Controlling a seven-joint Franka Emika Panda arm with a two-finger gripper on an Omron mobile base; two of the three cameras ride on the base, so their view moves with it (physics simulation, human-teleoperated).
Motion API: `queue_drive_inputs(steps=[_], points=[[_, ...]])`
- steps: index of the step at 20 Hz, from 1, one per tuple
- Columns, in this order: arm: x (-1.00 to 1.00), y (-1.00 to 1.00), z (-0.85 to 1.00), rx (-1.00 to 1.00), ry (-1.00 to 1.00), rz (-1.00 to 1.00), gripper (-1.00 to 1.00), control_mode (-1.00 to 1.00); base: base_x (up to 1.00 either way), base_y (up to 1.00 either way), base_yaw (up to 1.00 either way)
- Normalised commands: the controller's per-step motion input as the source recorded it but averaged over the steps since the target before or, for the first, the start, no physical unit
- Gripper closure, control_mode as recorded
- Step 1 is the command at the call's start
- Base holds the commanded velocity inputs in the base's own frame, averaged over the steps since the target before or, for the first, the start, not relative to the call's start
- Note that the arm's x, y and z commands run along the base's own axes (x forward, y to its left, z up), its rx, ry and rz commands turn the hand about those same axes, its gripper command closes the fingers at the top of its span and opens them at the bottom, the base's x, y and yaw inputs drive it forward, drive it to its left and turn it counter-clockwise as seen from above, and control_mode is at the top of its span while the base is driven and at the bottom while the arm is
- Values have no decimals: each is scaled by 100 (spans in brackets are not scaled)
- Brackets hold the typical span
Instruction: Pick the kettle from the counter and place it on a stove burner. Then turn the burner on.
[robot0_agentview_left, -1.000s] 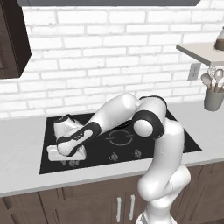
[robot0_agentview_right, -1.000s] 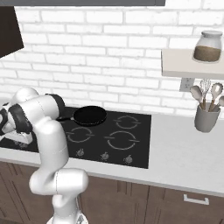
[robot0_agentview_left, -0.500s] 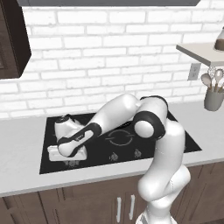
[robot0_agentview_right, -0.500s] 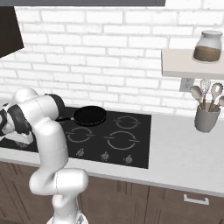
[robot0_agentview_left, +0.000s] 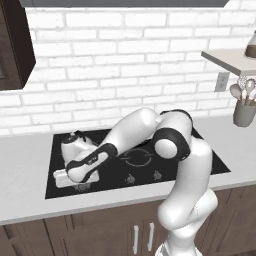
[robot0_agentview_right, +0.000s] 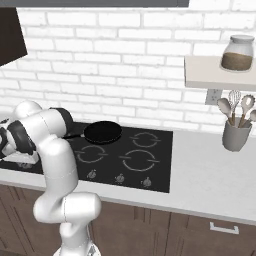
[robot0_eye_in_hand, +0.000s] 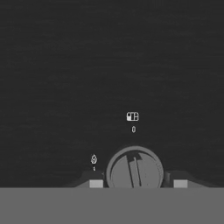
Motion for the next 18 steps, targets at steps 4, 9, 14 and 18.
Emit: queue_drive_inputs(steps=[4,9,14,18], points=[[0,0,-20,0,-4,30,100,-100,0,0,0],[0,-1,-18,0,-3,29,100,-100,0,0,0],[0,-3,-14,0,-3,29,100,-100,0,0,0],[0,-2,-14,0,-3,28,100,-100,0,0,0]])
